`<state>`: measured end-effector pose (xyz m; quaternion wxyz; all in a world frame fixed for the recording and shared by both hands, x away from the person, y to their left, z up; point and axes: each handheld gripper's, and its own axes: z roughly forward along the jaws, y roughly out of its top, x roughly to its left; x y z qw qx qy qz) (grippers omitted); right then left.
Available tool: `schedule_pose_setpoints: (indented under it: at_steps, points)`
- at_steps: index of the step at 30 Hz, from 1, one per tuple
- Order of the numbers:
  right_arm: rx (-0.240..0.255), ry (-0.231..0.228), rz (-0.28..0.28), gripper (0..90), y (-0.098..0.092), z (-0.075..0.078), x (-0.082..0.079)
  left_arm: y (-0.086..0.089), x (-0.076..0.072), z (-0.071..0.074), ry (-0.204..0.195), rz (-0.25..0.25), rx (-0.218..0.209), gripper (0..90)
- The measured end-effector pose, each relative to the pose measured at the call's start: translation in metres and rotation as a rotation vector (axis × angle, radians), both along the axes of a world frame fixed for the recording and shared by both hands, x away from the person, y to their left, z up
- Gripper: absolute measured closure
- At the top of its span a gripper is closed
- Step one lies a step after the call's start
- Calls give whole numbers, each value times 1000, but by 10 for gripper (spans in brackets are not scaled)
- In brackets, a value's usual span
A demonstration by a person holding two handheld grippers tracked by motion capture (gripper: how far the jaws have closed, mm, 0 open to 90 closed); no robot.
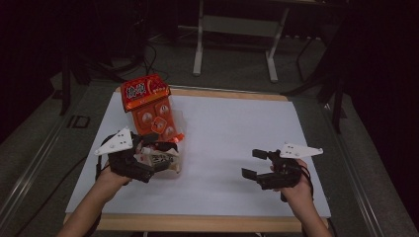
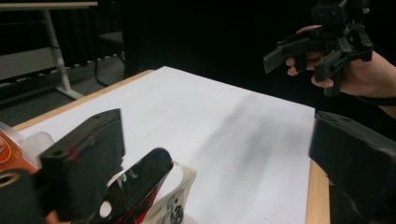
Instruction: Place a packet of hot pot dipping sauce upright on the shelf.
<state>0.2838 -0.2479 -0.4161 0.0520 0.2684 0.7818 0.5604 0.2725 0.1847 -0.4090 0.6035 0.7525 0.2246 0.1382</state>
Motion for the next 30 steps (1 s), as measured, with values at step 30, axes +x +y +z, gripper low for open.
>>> schedule_pose_setpoints:
  at_steps: [30]
  points:
    - [-22, 13, -7, 148, -2, -10, -5, -71, -33, -13, 21, -162, 53, 25]
